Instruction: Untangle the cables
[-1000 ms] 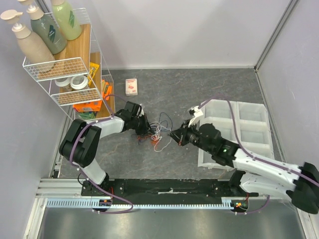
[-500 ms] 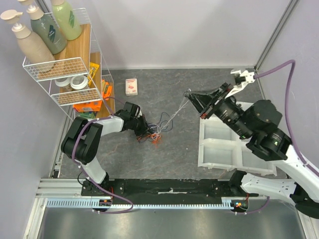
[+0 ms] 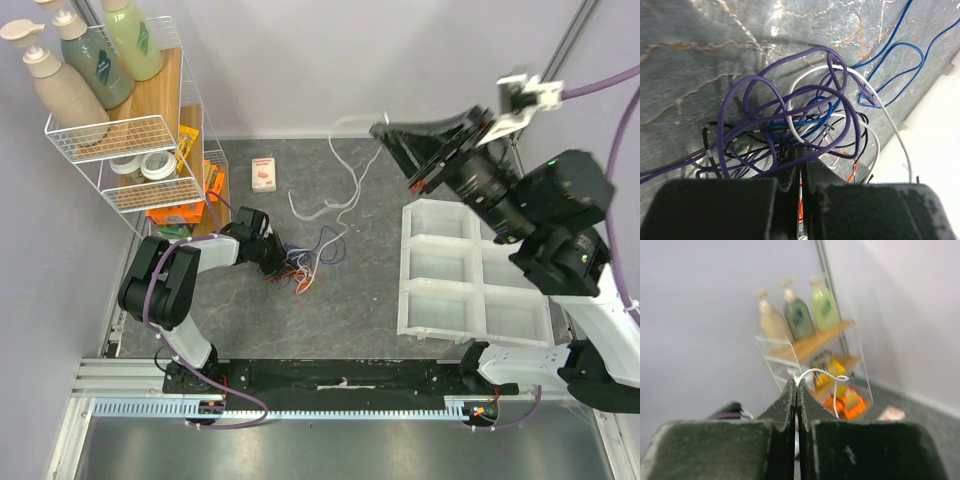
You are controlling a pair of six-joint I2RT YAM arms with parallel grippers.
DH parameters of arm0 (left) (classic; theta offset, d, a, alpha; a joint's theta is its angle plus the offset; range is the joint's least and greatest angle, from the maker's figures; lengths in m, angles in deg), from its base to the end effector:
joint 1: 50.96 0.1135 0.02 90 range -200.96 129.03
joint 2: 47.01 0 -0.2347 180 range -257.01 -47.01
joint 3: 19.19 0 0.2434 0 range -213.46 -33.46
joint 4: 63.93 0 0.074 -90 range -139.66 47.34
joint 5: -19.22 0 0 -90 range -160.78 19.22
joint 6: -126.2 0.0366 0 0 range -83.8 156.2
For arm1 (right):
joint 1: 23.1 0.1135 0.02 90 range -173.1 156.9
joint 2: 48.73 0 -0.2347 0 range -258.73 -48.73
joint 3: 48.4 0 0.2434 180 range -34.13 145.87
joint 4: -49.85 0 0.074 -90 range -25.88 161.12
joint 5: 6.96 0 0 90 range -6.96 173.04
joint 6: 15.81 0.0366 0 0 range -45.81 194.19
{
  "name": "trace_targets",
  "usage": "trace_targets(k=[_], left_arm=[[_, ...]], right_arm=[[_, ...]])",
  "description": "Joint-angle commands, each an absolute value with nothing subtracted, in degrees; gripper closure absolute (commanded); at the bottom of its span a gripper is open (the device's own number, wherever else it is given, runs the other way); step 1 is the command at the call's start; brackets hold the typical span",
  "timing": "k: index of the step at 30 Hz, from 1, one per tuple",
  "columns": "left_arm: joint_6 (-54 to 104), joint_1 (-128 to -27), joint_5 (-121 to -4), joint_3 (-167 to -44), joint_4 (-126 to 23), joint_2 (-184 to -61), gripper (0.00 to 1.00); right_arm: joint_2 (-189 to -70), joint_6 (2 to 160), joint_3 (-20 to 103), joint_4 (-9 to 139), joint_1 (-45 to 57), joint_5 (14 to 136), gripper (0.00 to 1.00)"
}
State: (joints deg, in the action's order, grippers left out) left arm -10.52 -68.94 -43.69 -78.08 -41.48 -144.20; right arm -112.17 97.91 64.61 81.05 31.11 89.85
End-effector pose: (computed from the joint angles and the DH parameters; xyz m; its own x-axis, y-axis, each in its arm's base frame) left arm 0.2730 -0.1061 0.1025 -0.9231 -0.3818 -0.0457 -0.2707 0.7295 -0.6281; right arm 0.1074 0.1415 0.5435 -0.1288 0.5044 -0.8538 -0.7513 0.5124 0.4160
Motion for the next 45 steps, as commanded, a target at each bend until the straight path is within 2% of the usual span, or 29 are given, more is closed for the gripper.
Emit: trace_targets(k=[1, 5, 9, 13, 14, 16, 18, 19, 21, 26, 27, 29, 31, 33, 36, 39, 43, 45], left_arm=[[-13.02, -67.05, -46.78, -76.79, -41.66, -142.46, 0.98], [-12.4, -66.7, -48.01, -77.05, -41.4, -141.32, 0.98], [-11.18, -66.17, -48.63, -77.93, -40.44, -139.12, 0.97], [-8.89, -65.82, -46.01, -79.69, -40.61, -136.58, 0.86], [-8.28, -65.47, -44.86, -79.87, -41.13, -135.53, 0.81], [-7.83, -65.03, -42.75, -79.08, -43.67, -132.46, 0.6], [-7.4, -64.5, -40.47, -77.59, -47.54, -128.42, 0.29], [-6.96, -64.41, -39.76, -77.24, -49.03, -126.22, 0.22], [-5.55, -64.32, -39.23, -76.79, -51.92, -122.09, 0.16], [-1.77, -64.32, -39.49, -76.44, -53.09, -113.29, 0.17], [-1.42, -64.41, -38.88, -76.53, -53.26, -111.8, 0.18], [-1.07, -64.41, -34.07, -76.62, -56.41, -109.6, 0.29], [-2.11, -65.11, -28.01, -76.35, -63.77, -107.05, 0.3], [-1.34, -67.91, -24.47, -76.79, -69.68, -104.94, 0.24], [6.91, -75.28, -25.85, -80.21, -69.97, -102.74, 0.17], [16.4, -81.71, -27.45, -82.41, -70.58, -102.11, 0.04], [24.32, -85.06, -14.31, -86.62, -70.06, -107.29, 0.03], [25.39, -85.24, -12.15, -87.95, -69.27, -109.93, 0.03]], right_arm=[[-117.27, 95.63, 79.39, 78.27, 31.21, 83.22, 1.0], [-121.06, 95.11, 83.91, 78.97, 31.22, 81.1, 1.0], [-118.62, 94.49, 74.36, 78.36, 31.21, 85.75, 1.0], [-115.1, 95.1, 61.44, 76.34, 31.3, 89.01, 1.0], [-114.39, 95.37, 59.06, 76.16, 31.22, 89.54, 1.0], [-112.9, 95.72, 54.4, 76.25, 31.22, 90.15, 1.0], [-111.41, 96.07, 50.09, 76.51, 31.21, 90.94, 1.0], [-110.79, 96.16, 48.16, 76.68, 31.21, 91.38, 1.0], [-109.65, 96.42, 44.9, 77.47, 31.21, 91.65, 1.0], [-107.8, 97.83, 38.83, 78.97, 31.21, 92.0, 1.0], [-107.45, 98.09, 38.04, 79.58, 31.21, 92.26, 1.0], [-106.66, 98.79, 36.63, 80.29, 31.21, 92.62, 1.0], [-106.04, 99.85, 35.66, 81.43, 31.21, 93.23, 1.0], [-105.51, 101.25, 35.57, 82.74, 31.21, 92.62, 1.0], [-104.46, 102.13, 36.36, 84.33, 31.3, 88.94, 1.0], [-103.32, 103.01, 37.67, 86.35, 31.22, 86.12, 1.0], [-102.17, 105.21, 38.82, 86.79, 31.21, 81.73, 1.0], [-102.43, 106.52, 39.0, 86.53, 31.21, 79.79, 1.0]])
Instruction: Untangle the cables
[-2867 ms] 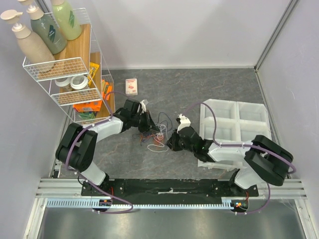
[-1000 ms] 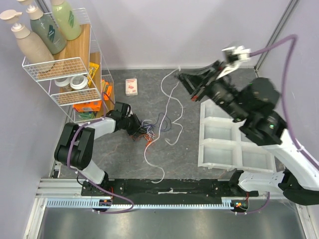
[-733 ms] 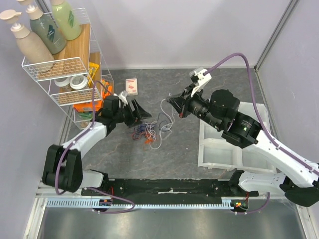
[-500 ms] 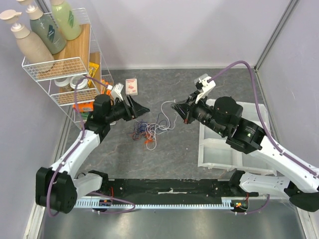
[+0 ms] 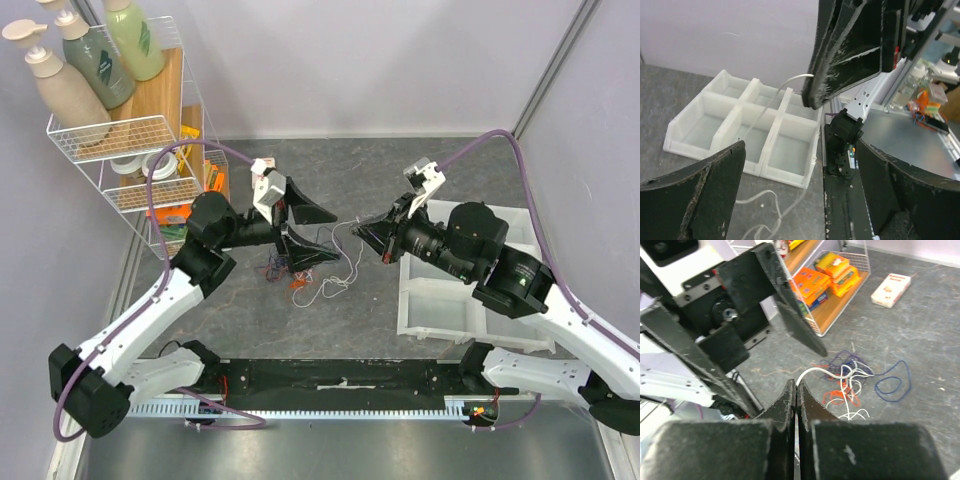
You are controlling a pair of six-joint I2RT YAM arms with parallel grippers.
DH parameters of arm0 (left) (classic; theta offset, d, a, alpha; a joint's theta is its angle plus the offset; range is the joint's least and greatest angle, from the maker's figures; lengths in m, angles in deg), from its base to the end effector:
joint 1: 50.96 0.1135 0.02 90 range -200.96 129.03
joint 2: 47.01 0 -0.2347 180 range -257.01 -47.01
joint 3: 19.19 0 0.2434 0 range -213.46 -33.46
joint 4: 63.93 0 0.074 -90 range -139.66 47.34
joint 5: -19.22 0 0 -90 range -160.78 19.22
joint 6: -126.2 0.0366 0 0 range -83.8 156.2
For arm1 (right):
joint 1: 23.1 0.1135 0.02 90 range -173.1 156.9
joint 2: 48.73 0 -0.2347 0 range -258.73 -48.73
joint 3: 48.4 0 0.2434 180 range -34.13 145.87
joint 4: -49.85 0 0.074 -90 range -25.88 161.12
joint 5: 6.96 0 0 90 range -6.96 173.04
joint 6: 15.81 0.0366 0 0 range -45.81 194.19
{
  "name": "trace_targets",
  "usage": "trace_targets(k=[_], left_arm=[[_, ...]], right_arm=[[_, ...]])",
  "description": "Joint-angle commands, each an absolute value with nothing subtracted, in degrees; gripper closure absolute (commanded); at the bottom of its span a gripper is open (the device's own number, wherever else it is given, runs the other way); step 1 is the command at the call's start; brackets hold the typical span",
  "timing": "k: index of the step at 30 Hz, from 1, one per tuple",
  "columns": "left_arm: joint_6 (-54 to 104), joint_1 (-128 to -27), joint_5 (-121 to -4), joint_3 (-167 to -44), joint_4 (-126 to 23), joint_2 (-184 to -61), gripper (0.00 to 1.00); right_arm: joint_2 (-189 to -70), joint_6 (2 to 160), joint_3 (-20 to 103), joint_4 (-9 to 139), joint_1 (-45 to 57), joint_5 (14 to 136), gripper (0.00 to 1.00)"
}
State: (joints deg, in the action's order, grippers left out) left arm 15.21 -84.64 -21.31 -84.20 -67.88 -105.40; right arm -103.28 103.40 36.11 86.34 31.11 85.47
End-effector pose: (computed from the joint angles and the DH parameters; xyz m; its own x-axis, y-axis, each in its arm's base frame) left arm 0.1800 -0.1534 0.3594 -0.2093 -0.1403 -0.9677 0.9716 0.0816 -0.2220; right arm 0.1209 0.1651 0.4137 -0.4415 0.2213 -0.8695 -0.6534 0.5848 0.4806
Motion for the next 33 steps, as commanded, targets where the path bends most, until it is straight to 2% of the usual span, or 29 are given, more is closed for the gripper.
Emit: trace_targets(k=[1, 9, 14, 23, 25, 26, 27, 30, 32, 33], left_arm=[[25.91, -85.24, -13.11, -87.69, -69.26, -110.29, 0.03], [31.63, -86.47, -20.77, -82.43, -69.53, -106.52, 0.02], [31.02, -87.78, -17.27, -80.22, -69.88, -105.72, 0.02], [26.98, -90.16, -12.43, -79.78, -72.77, -107.65, 0.1], [26.1, -90.16, -13.46, -79.52, -73.66, -108.0, 0.21], [25.92, -90.25, -16.17, -79.43, -73.22, -108.09, 0.33], [26.09, -90.25, -19.33, -79.52, -71.56, -108.35, 0.4], [28.28, -90.25, -23.4, -82.49, -63.93, -109.67, 0.56], [28.47, -90.25, -23.84, -84.26, -61.54, -111.08, 0.82], [28.21, -90.25, -24.28, -84.35, -61.35, -111.34, 0.9]], right_arm=[[-102.43, 106.97, 38.91, 86.27, 31.21, 79.18, 1.0], [-104.72, 110.22, 36.01, 81.61, 31.21, 73.37, 1.0], [-106.39, 113.03, 33.29, 76.26, 31.21, 71.61, 1.0], [-107.8, 114.0, 31.88, 71.59, 31.21, 75.3, 1.0], [-107.53, 113.91, 31.7, 71.76, 31.21, 76.53, 1.0], [-107.27, 113.83, 31.53, 71.59, 31.21, 76.88, 1.0], [-106.75, 114.0, 31.18, 71.24, 31.21, 77.41, 1.0], [-105.34, 114.44, 29.95, 69.4, 31.22, 78.99, 1.0], [-105.51, 114.7, 29.24, 68.69, 31.3, 78.82, 1.0], [-105.77, 114.62, 28.98, 68.51, 31.3, 78.38, 1.0]])
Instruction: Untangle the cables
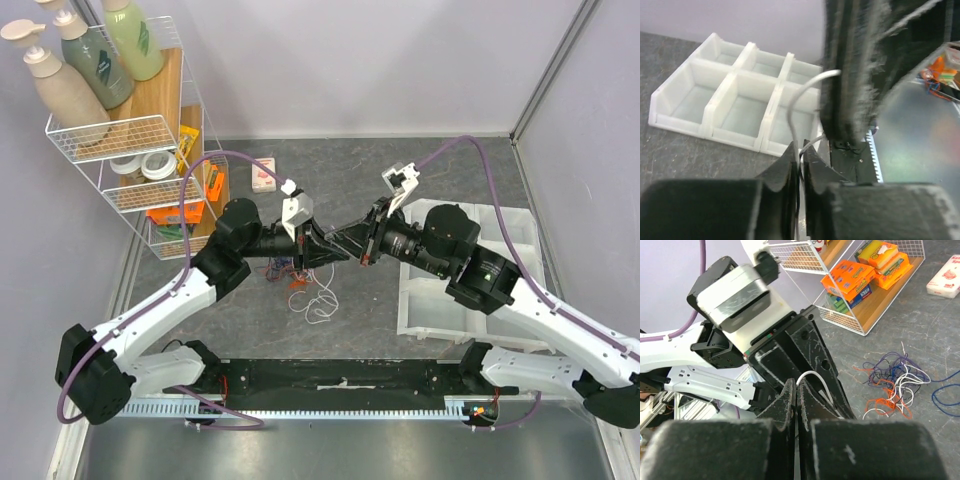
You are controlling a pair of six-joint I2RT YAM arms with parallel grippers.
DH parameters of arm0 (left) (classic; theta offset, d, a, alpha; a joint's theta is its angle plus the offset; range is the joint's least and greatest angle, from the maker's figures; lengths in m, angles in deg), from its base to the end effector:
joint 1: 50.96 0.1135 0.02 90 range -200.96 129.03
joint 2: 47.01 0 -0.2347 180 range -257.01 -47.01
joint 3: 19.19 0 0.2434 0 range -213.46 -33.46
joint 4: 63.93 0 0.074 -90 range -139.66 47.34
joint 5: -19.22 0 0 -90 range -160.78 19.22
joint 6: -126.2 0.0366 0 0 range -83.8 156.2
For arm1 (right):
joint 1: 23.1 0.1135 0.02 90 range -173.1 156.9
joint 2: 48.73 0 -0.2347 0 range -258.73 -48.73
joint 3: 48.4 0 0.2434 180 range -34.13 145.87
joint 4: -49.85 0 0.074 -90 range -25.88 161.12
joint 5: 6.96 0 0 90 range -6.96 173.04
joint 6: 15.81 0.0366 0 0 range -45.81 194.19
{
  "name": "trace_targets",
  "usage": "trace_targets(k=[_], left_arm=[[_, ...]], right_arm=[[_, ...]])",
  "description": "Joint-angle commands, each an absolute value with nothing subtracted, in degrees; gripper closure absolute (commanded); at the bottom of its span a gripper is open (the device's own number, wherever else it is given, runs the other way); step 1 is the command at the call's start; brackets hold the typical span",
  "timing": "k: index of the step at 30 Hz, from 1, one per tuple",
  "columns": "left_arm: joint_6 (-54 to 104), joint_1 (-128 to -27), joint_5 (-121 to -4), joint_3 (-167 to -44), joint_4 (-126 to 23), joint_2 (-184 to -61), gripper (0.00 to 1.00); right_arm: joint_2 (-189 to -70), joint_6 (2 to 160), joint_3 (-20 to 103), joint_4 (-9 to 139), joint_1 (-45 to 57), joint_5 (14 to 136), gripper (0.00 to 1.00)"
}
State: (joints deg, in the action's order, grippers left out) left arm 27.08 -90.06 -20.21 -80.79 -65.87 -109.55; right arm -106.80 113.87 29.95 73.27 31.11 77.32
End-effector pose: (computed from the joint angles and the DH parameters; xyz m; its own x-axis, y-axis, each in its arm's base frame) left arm 0.1780 -0.1811 0.3195 -0.1451 -0.0118 -0.9893 0.9894 0.0040 -0.1452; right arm 0.1341 0.1923 0.3910 -0.5772 0.2858 -0.7650 -0.6455 0.4141 0.6417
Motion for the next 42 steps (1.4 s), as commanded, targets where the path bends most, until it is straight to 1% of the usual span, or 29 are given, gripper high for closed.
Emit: trace_targets(k=[1, 2, 3, 5, 6, 7, 8, 9, 11, 13, 14, 18, 22, 24, 25, 29, 31, 32, 37, 39, 40, 42], left_arm=[[28.2, -90.16, -24.72, -84.18, -61.53, -111.26, 0.96], [28.38, -90.16, -25.07, -84.0, -61.62, -111.08, 0.98], [28.38, -90.25, -25.34, -83.74, -61.88, -110.65, 0.98], [27.68, -90.16, -26.04, -83.21, -62.67, -109.59, 0.98], [26.89, -90.16, -26.48, -82.95, -63.28, -109.07, 0.98], [26.01, -90.25, -27.0, -82.68, -63.9, -108.71, 0.98], [24.53, -90.25, -27.71, -82.51, -64.34, -108.54, 0.98], [22.95, -90.25, -28.5, -82.51, -64.78, -108.53, 0.98], [20.48, -90.25, -28.85, -82.59, -65.48, -108.88, 0.98], [18.54, -90.16, -28.77, -83.03, -65.75, -109.15, 0.98], [17.75, -90.16, -28.68, -83.21, -65.92, -109.24, 0.98], [16.08, -90.16, -29.29, -82.68, -67.06, -108.36, 0.98], [14.68, -90.16, -34.46, -81.37, -67.24, -107.57, 0.98], [13.71, -90.16, -36.32, -81.36, -66.98, -107.74, 0.98], [13.44, -90.16, -37.2, -81.36, -66.63, -107.92, 0.98], [12.38, -90.25, -39.05, -81.54, -65.75, -108.36, 0.98], [12.38, -90.16, -39.93, -81.71, -64.87, -108.45, 0.98], [12.3, -90.34, -40.28, -81.8, -64.52, -108.53, 0.98], [12.12, -90.25, -40.81, -81.89, -64.25, -108.27, 0.98], [11.95, -90.16, -41.16, -81.89, -64.17, -108.18, 0.98], [11.86, -90.16, -41.07, -81.89, -64.08, -108.09, 0.98], [11.68, -90.08, -40.81, -81.98, -64.08, -107.83, 0.98]], right_arm=[[-106.21, 114.09, 28.8, 68.86, 31.22, 78.12, 1.0], [-106.13, 113.05, 28.89, 70.34, 31.21, 78.72, 0.98], [-105.6, 111.38, 29.24, 73.23, 31.3, 80.47, 0.89], [-102.89, 108.83, 27.59, 78.77, 31.22, 88.27, 0.63], [-100.44, 108.21, 25.22, 79.93, 31.21, 91.7, 0.43], [-98.33, 107.77, 22.76, 80.63, 31.21, 95.13, 0.33], [-95.95, 106.98, 19.69, 80.47, 31.21, 96.64, 0.26], [-94.19, 105.67, 17.14, 80.12, 31.21, 96.4, 0.24], [-92.07, 102.86, 11.34, 75.4, 31.21, 89.76, 0.22], [-91.8, 100.48, 5.62, 69.25, 31.39, 81.15, 0.02], [-92.32, 99.77, 4.03, 67.04, 31.74, 80.49, 0.02], [-95.04, 96.26, 2.17, 60.88, 34.11, 85.49, 0.02], [-99.96, 94.32, 3.22, 54.99, 35.78, 85.67, 0.03], [-102.77, 93.7, 3.75, 53.31, 37.18, 86.89, 0.08], [-104.09, 93.44, 4.36, 53.22, 37.8, 88.47, 0.12], [-108.23, 93.0, 6.39, 52.17, 39.73, 92.17, 0.37], [-109.11, 93.61, 6.13, 50.33, 41.14, 96.2, 0.46], [-109.38, 93.61, 5.78, 49.19, 41.76, 97.09, 0.48], [-109.55, 94.57, 4.11, 45.31, 43.52, 99.82, 0.46], [-109.47, 94.58, 4.1, 45.48, 43.87, 100.09, 0.48], [-109.29, 94.58, 4.02, 45.4, 44.13, 100.17, 0.5], [-109.03, 95.01, 3.93, 45.83, 44.13, 100.35, 0.61]])
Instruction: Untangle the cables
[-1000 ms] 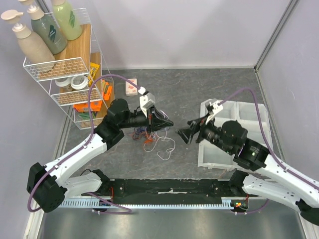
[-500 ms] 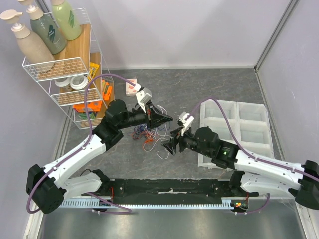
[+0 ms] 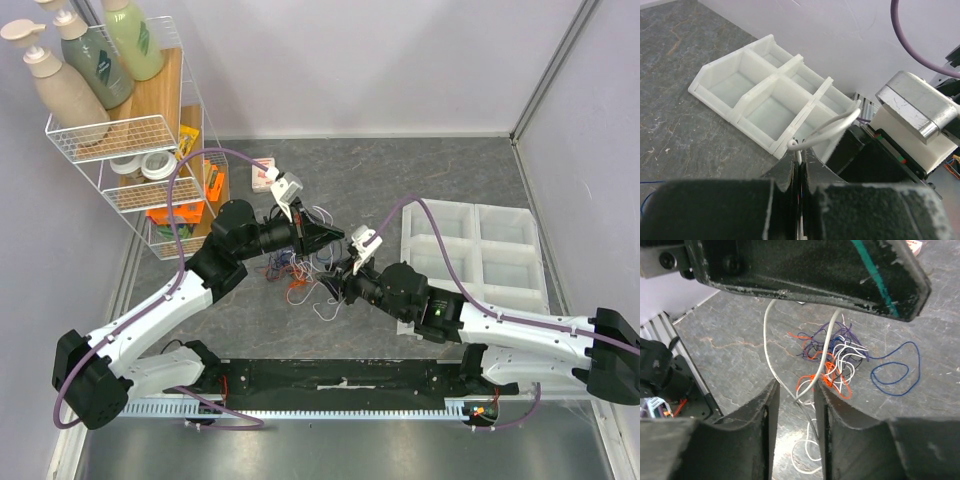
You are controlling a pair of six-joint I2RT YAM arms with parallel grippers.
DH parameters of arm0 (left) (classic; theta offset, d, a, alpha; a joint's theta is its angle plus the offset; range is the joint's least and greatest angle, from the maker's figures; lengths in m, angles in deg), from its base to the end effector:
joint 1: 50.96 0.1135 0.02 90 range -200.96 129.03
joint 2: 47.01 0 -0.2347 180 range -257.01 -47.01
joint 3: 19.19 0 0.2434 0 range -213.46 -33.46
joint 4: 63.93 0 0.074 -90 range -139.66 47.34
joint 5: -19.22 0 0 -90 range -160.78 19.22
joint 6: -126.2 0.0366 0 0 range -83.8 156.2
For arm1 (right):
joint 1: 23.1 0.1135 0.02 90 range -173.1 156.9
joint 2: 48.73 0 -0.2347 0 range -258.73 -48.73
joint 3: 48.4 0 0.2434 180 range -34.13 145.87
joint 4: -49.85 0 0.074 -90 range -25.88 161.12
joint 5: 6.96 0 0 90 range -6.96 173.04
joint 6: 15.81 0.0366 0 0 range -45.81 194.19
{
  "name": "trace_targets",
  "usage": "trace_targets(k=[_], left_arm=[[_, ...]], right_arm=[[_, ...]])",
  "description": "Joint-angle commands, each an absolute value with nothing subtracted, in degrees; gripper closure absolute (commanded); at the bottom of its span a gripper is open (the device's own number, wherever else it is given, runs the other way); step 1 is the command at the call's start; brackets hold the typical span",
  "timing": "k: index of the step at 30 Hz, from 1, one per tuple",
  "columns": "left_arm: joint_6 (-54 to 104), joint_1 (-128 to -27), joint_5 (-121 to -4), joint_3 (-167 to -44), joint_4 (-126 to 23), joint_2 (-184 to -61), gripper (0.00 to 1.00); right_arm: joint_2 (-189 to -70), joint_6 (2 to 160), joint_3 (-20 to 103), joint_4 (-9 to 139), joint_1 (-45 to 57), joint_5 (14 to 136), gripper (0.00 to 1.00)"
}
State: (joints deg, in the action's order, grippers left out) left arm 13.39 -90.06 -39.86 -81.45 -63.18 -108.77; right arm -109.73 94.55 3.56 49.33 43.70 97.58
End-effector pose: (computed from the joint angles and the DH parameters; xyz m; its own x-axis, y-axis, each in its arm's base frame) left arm 0.1882 -0.1771 0.3219 -0.3675 -0.1299 -0.9209 0.8650 0.3160 -0.3897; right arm 0.1088 0.2306 0.2643 -0.3302 0.0844 -0.9401 -0.7221 0.6188 0.3092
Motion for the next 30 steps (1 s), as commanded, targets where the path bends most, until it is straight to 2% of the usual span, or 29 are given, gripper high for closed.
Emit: trace_targets(k=[1, 4, 5, 9, 13, 15, 18, 20, 26, 30], left_arm=[[11.68, -90.16, -40.98, -81.98, -64.08, -107.66, 0.98], [11.77, -90.16, -41.34, -81.89, -64.16, -106.95, 0.98], [11.85, -90.16, -41.34, -81.8, -64.43, -106.52, 0.98], [14.31, -90.16, -41.42, -81.01, -64.96, -104.23, 0.96], [16.42, -90.16, -40.55, -80.49, -64.6, -102.3, 0.52], [16.78, -90.16, -39.67, -80.22, -65.22, -101.86, 0.44], [17.65, -90.16, -39.75, -80.66, -64.08, -101.94, 0.42], [18.01, -90.08, -40.19, -81.01, -63.38, -102.29, 0.36], [18.62, -90.34, -40.72, -81.1, -62.76, -102.82, 0.36], [18.89, -90.25, -41.86, -81.62, -61.27, -103.7, 0.36]], right_arm=[[-108.94, 95.45, 4.1, 46.45, 44.13, 100.87, 0.69], [-107.89, 96.33, 3.75, 47.85, 44.13, 102.37, 0.99], [-107.27, 96.6, 3.67, 48.64, 44.13, 103.24, 1.0], [-103.59, 99.32, 3.22, 55.13, 44.05, 111.32, 1.0], [-99.89, 100.73, 6.12, 67.6, 43.87, 119.75, 1.0], [-99.54, 101.52, 9.27, 74.46, 42.82, 123.28, 1.0], [-99.71, 101.52, 13.32, 80.71, 40.1, 124.87, 1.0], [-99.8, 101.26, 15.61, 83.53, 37.47, 124.87, 1.0], [-103.66, 99.68, 23.07, 88.46, 24.29, 117.15, 1.0], [-106.91, 97.13, 31.59, 91.01, 18.4, 116.08, 1.0]])
